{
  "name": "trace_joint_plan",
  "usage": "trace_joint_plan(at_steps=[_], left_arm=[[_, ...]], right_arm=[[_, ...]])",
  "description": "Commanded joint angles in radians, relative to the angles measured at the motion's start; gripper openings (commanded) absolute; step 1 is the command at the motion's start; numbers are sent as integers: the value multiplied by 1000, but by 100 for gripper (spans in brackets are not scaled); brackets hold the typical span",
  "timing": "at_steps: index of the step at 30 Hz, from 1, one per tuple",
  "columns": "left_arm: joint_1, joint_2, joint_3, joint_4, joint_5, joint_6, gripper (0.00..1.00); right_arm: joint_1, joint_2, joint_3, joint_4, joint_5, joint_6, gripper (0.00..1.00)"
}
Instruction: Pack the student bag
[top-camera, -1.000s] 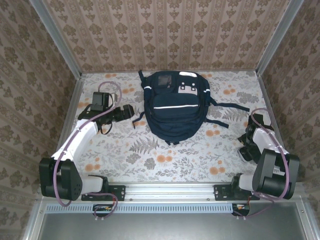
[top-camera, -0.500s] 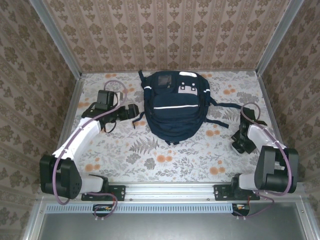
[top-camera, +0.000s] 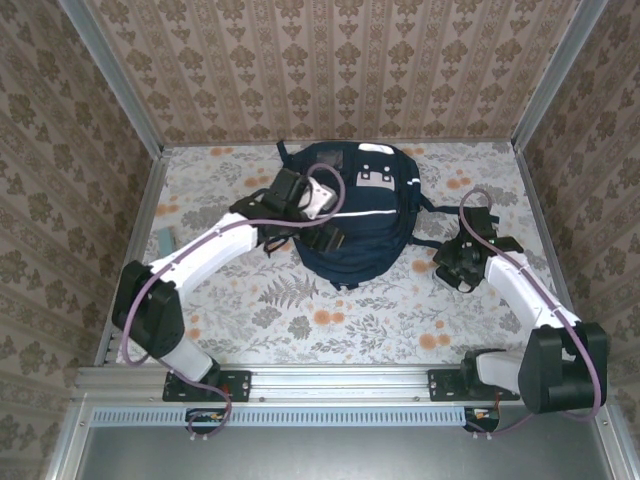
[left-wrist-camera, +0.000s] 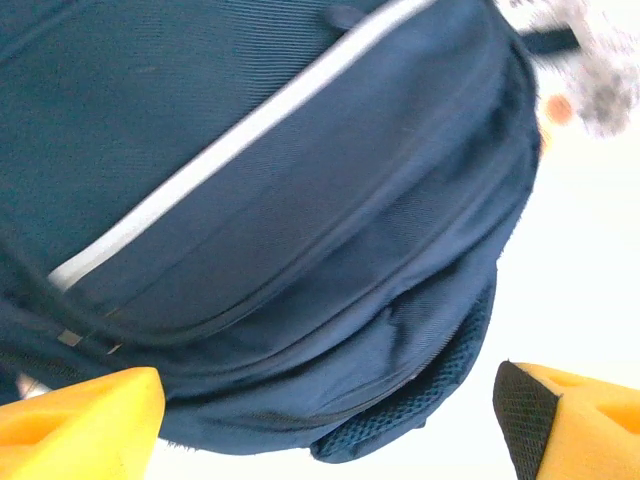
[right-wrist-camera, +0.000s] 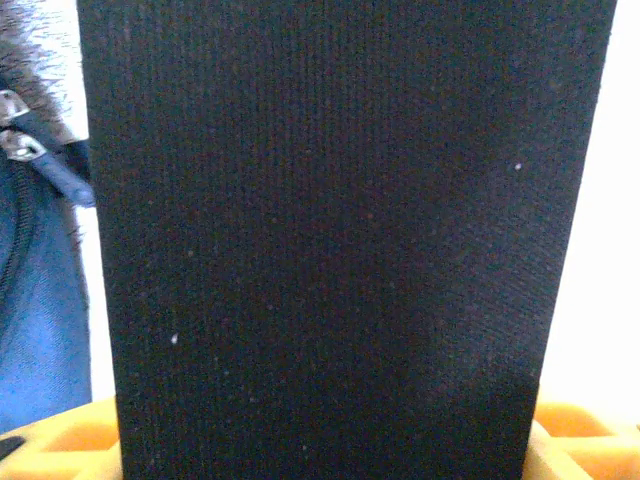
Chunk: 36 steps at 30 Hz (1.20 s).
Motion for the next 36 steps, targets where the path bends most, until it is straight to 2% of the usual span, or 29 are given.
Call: trace_joint_plan(at_steps=[1, 5, 8, 11, 19, 22, 25, 30, 36], left_arm=[[-8, 58, 86, -75, 37, 217, 86], [-11, 152, 172, -88, 6, 278, 81], [-24, 229, 243, -128, -19, 335, 72], [-44, 290, 294, -155, -42, 388, 70], [-70, 400, 392, -189, -152, 453, 55], [-70, 418, 411, -189, -186, 465, 44], [-70, 417, 421, -180, -201, 474, 32], [-70, 356, 413, -150, -162, 477, 11], [-70, 209, 336, -17, -172, 421, 2]], right_arm=[[8, -37, 24, -24, -53, -25, 63], [11, -62, 11, -19, -76, -21, 63], [13, -68, 3, -12, -89, -15, 63], [12, -65, 1, -10, -95, -14, 63], [18, -65, -2, -7, -102, -6, 63], [20, -68, 0, -8, -104, -5, 63], [23, -70, 8, -14, -104, -5, 63], [32, -79, 24, -24, -116, -22, 63], [64, -98, 53, -48, -148, -61, 63]])
